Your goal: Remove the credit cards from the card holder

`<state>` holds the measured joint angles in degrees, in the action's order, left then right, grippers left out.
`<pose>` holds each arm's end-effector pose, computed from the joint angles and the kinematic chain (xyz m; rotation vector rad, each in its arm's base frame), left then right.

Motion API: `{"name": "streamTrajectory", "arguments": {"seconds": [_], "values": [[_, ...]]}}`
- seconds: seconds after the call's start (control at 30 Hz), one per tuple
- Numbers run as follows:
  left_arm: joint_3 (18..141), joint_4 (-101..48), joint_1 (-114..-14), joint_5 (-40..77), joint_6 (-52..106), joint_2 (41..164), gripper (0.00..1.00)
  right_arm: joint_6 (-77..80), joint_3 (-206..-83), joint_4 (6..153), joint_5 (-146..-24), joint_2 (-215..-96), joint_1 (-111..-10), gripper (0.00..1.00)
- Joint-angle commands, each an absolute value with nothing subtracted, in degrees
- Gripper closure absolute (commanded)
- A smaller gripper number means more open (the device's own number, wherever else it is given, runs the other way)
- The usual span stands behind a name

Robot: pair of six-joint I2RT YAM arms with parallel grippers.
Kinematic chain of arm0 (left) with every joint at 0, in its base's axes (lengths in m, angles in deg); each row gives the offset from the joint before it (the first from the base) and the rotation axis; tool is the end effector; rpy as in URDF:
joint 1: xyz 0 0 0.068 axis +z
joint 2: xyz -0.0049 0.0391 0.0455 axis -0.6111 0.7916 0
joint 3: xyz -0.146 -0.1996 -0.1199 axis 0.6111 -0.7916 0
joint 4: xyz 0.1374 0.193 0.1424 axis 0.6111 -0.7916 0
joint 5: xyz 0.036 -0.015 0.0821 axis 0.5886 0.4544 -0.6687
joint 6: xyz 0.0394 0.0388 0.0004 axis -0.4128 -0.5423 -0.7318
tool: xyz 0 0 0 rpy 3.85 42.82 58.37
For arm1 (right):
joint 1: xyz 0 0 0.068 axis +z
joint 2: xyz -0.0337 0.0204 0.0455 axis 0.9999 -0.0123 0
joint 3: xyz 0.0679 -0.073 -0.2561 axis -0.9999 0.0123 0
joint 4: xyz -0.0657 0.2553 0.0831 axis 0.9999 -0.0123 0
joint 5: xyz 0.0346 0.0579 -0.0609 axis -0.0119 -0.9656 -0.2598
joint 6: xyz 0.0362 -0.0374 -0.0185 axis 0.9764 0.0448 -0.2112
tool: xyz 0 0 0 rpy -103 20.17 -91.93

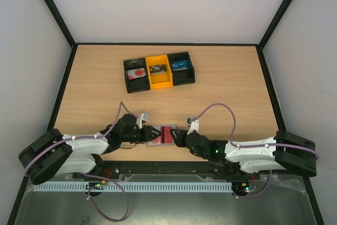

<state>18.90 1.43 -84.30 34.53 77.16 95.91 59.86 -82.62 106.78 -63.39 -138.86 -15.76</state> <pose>0.1336 -0.1639 0.1232 -0.0076 2.4222 -1.4845 0.0700 0.2055 0.1428 0.0118 2.2378 1.2483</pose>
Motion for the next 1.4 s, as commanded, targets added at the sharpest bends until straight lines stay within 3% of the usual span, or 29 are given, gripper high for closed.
{"name": "streamTrajectory", "arguments": {"seconds": [0.0, 0.87, 1.37], "values": [[18.7, 2.1, -83.9, 33.9, 76.3, 97.8, 0.61, 58.8, -84.3, 100.8, -60.5, -140.4, -15.4, 0.72], [17.9, 4.3, -82.7, 33.7, 79.4, 99.7, 0.61, 58.6, -85.9, 103.8, -67.0, -156.8, -15.4, 0.78], [17.7, 9.2, -84.8, 32.1, 82.4, 103.7, 0.64, 59.3, -84.2, 105.3, -67.3, -156.1, -15.4, 0.79]]}}
